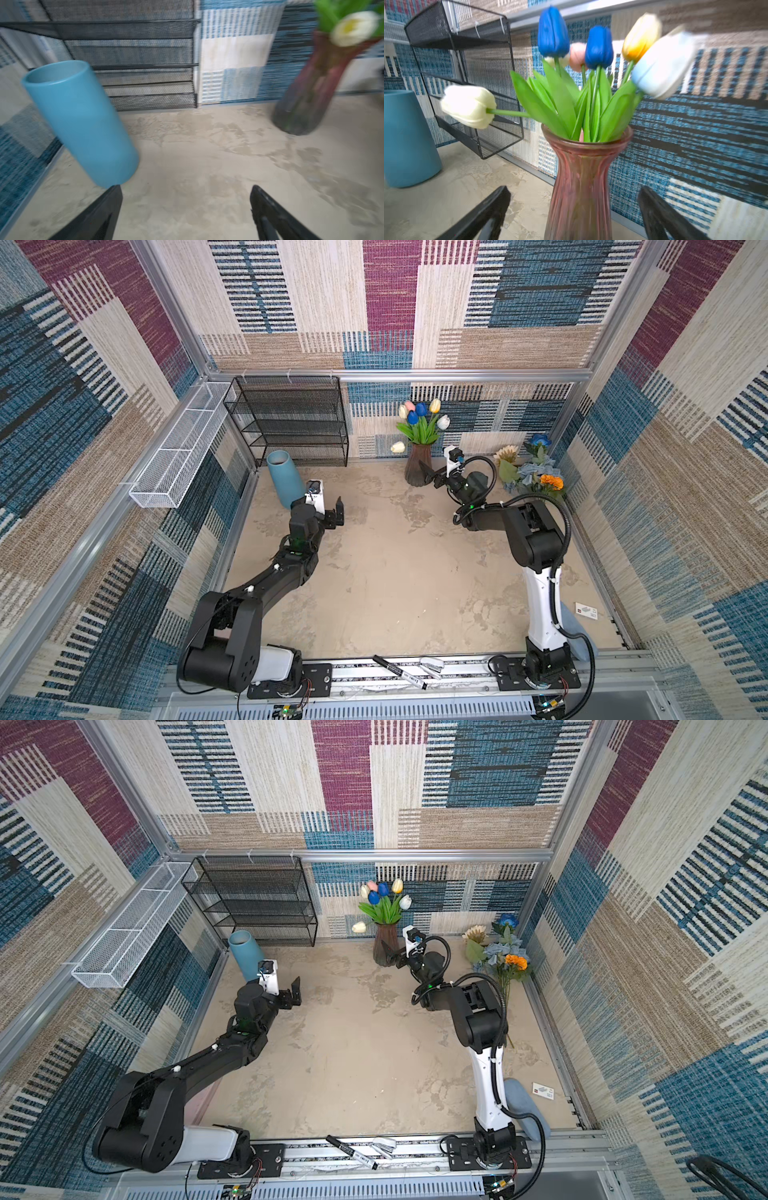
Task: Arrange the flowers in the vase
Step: 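Reach the left gripper to the teal vase while the right gripper withdraws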
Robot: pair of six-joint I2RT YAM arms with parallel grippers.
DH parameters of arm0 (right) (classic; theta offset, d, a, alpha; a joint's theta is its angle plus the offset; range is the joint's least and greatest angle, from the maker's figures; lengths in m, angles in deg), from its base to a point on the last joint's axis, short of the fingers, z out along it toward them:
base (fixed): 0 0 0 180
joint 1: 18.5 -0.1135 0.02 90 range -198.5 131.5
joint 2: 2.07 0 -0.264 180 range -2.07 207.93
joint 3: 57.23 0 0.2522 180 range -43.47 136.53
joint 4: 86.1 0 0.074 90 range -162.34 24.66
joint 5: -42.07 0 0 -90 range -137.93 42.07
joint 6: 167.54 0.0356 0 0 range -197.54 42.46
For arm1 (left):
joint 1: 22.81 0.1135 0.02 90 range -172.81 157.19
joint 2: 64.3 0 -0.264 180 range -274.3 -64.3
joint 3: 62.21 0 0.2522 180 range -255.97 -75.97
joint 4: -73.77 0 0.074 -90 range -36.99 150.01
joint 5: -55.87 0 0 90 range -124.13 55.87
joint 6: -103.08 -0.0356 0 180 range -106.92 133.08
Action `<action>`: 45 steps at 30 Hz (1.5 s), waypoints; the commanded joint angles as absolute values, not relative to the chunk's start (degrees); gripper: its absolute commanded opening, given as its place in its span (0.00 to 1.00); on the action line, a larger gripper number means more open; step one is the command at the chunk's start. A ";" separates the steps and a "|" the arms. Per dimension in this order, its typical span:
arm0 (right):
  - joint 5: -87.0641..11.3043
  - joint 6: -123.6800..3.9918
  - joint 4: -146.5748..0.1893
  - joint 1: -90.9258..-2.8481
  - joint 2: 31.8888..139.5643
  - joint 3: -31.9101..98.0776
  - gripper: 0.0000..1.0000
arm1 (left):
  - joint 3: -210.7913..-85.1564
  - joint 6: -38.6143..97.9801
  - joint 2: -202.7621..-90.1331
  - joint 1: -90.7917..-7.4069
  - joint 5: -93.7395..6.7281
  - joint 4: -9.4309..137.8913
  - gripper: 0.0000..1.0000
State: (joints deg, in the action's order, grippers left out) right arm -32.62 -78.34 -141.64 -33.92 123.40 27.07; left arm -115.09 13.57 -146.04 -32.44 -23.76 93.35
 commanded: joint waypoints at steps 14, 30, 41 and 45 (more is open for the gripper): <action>-34.10 -72.25 -156.95 -34.78 99.41 0.87 1.00 | -137.33 10.62 -165.90 -20.21 -19.61 93.73 0.99; -30.56 -71.82 -147.13 -35.65 77.04 -9.38 1.00 | -152.57 8.27 -181.22 -16.01 -27.08 98.06 0.99; -31.94 -74.03 -136.61 -36.09 59.54 -16.40 1.00 | -154.46 6.42 -185.08 -15.91 -31.49 101.25 0.57; -33.12 -74.56 -134.51 -36.08 55.93 -18.38 1.00 | -151.64 6.58 -183.31 -15.88 -32.35 102.99 0.43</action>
State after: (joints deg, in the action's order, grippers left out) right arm -31.59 -73.82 -137.07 -36.07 57.50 -17.40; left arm -152.94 8.37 -184.49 -15.87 -30.43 101.81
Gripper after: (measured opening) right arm 0.995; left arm 0.871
